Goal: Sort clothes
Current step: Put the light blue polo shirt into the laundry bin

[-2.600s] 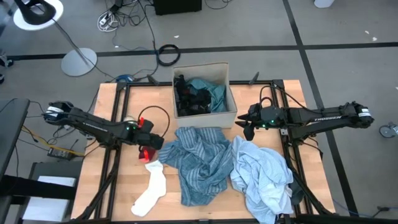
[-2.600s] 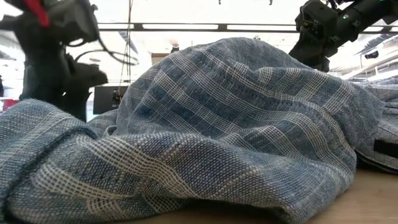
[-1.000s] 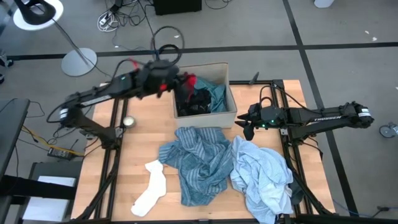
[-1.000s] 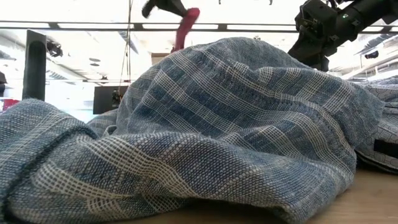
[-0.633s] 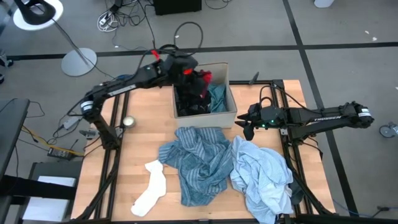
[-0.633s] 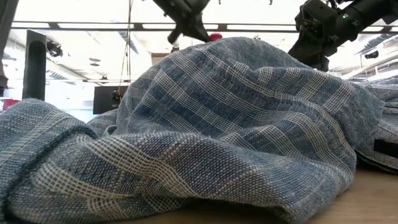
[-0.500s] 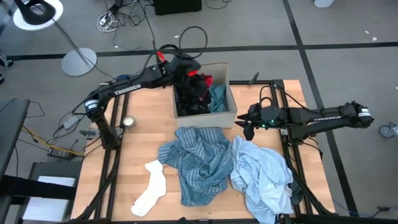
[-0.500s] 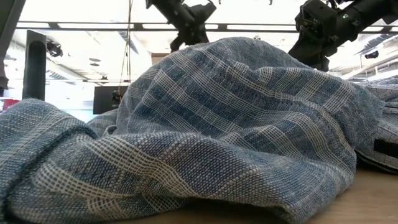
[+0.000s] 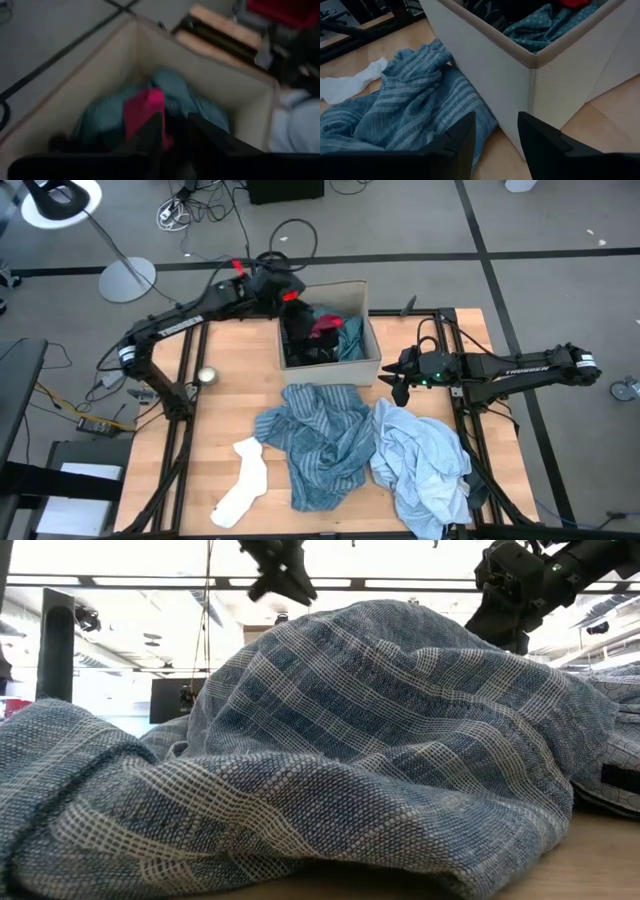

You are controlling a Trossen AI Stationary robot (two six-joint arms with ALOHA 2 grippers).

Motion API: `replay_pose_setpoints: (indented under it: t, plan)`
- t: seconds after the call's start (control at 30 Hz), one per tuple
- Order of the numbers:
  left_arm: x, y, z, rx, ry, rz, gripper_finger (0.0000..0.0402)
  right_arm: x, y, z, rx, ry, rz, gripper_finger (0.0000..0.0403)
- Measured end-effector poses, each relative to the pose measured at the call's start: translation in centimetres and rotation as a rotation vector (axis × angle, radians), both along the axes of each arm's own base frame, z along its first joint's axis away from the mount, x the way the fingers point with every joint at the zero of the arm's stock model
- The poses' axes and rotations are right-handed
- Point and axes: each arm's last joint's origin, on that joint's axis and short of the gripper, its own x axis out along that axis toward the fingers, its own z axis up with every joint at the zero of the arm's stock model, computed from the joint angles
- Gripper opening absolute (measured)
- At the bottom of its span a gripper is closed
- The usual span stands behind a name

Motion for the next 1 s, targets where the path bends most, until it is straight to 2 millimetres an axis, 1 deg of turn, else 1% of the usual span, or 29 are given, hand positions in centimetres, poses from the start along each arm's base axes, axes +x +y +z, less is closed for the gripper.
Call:
replay_pose_setpoints:
  t: [0.2, 0.4, 0.53, 0.63, 0.73, 0.83, 1.0]
  plan:
    - [-2.8, -4.0, 1.8, -0.004, 0.059, -0.072, 0.0099, 0.0, 0.0, 0.0, 0.000, 0.002, 0.000, 0.0148]
    - [-4.4, -7.1, 3.3, 0.034, 0.039, -0.088, 0.0099, 0.0, 0.0, 0.0, 0.008, -0.002, -0.003, 0.0148]
    - [-5.1, -9.0, 3.3, 0.016, 0.065, -0.127, 0.0099, 0.0, 0.1, 0.0, 0.024, -0.005, 0.009, 0.0148]
    - [-5.6, -10.9, 2.6, 0.000, 0.068, -0.175, 0.0099, 0.0, 0.2, 0.1, 0.048, -0.011, 0.058, 0.0148]
    - [-6.7, -12.5, 1.0, -0.017, 0.083, -0.187, 0.0099, 0.1, 0.4, 0.9, 0.050, -0.032, 0.101, 0.0148]
    - [-8.6, -13.6, -1.4, -0.040, 0.097, -0.139, 0.0099, 0.0, 1.0, 1.7, 0.050, -0.045, 0.157, 0.0148]
    - [-12.6, -14.6, -5.1, -0.126, 0.044, -0.062, 0.0099, -0.3, 2.4, 2.6, 0.077, -0.001, 0.201, 0.0148]
